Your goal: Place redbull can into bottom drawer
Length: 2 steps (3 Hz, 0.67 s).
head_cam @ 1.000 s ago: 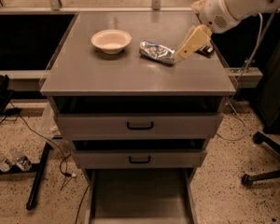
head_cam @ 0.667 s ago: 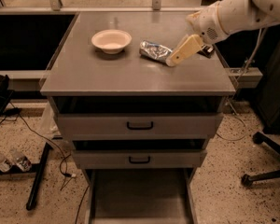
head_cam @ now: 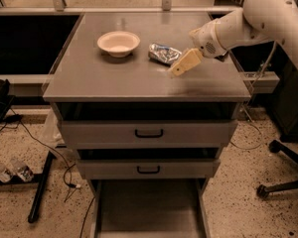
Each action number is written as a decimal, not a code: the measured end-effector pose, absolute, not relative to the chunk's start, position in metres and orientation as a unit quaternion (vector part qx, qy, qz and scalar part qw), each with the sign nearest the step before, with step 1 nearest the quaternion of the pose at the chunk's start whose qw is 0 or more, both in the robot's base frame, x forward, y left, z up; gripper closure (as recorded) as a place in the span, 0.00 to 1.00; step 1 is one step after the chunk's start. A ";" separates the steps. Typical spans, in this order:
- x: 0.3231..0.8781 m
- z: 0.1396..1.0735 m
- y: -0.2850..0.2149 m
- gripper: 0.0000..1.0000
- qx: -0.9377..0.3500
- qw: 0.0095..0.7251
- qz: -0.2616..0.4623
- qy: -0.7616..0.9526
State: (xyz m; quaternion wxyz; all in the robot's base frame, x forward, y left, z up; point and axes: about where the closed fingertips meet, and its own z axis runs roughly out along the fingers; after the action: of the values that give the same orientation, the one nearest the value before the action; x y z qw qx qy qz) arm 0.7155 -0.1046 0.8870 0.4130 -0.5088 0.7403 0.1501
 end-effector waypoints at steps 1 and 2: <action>0.734 0.886 -0.100 0.00 -0.507 0.420 0.142 0.739; 0.746 0.878 -0.098 0.00 -0.504 0.418 0.143 0.742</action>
Offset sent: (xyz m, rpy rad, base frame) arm 0.0456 0.0029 -0.0152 -0.0010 -0.0129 -0.0371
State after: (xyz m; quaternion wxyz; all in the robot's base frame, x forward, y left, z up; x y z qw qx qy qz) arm 0.7460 -0.0982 0.8776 0.4184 -0.5036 0.7423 0.1426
